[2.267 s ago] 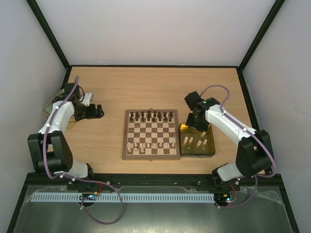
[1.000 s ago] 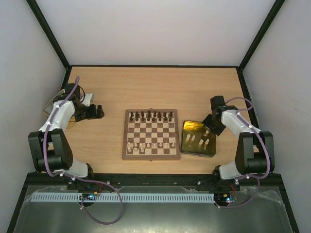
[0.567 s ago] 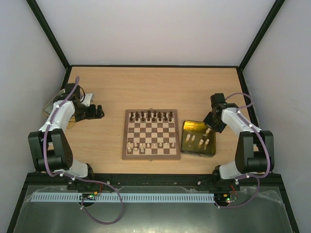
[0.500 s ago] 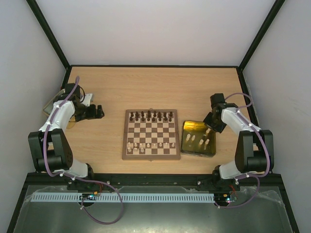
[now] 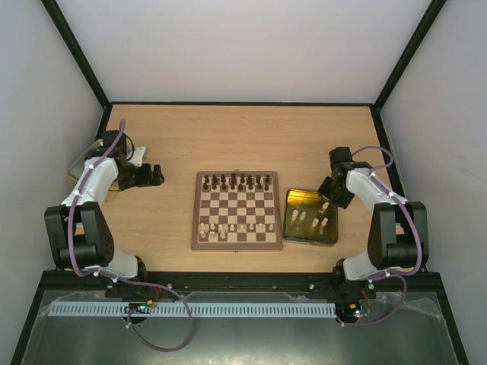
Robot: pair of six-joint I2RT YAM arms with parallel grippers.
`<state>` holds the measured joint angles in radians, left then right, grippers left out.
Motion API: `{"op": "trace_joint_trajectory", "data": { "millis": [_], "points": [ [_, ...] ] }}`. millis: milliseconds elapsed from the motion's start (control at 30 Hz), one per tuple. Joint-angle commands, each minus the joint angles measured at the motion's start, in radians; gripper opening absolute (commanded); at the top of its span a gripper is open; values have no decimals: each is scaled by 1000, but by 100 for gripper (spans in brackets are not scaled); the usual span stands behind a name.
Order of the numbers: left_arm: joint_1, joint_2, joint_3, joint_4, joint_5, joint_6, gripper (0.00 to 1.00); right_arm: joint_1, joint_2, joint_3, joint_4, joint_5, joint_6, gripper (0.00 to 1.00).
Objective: Set up the chess pieces on the board
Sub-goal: Pick up the chess piece from the storage box.
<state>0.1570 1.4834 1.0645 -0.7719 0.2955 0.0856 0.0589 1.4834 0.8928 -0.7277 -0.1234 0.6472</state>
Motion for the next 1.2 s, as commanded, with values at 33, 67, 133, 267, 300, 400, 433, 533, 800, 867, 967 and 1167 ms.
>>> {"op": "trace_joint_trajectory", "data": {
  "millis": [33,67,133,267,300,400,433,533,800,867,967,1167],
  "points": [
    [-6,0,-7,-7,4,0,100,-2,-11,-3,-43,-13,-34,4],
    [-5,-1,-7,-6,3,-1,100,-1,-17,-2,-53,-16,-37,4],
    [-6,-3,-7,-6,5,0,100,8,-36,2,-71,-18,-36,3],
    [-6,-5,-5,-7,7,0,100,65,-76,39,-132,16,-35,3],
    [-6,-6,-6,-7,8,0,100,87,-81,51,-147,28,-33,3],
    [-7,-10,-5,-8,8,-1,100,141,-105,82,-195,31,-18,3],
    [-9,-12,-6,-8,6,-1,100,161,-117,95,-216,33,-5,3],
    [-8,-20,-8,-6,7,0,100,232,-154,158,-275,79,26,3],
    [-17,-27,-7,-6,4,-2,100,509,-117,354,-447,81,61,2],
    [-17,-29,-6,-6,2,-2,99,610,-77,412,-476,68,91,2],
    [-20,-31,-8,-6,0,-3,99,755,-11,478,-478,21,140,2],
    [-20,-38,-7,-6,-7,-4,99,961,133,564,-429,-4,192,2]
  ]
}}
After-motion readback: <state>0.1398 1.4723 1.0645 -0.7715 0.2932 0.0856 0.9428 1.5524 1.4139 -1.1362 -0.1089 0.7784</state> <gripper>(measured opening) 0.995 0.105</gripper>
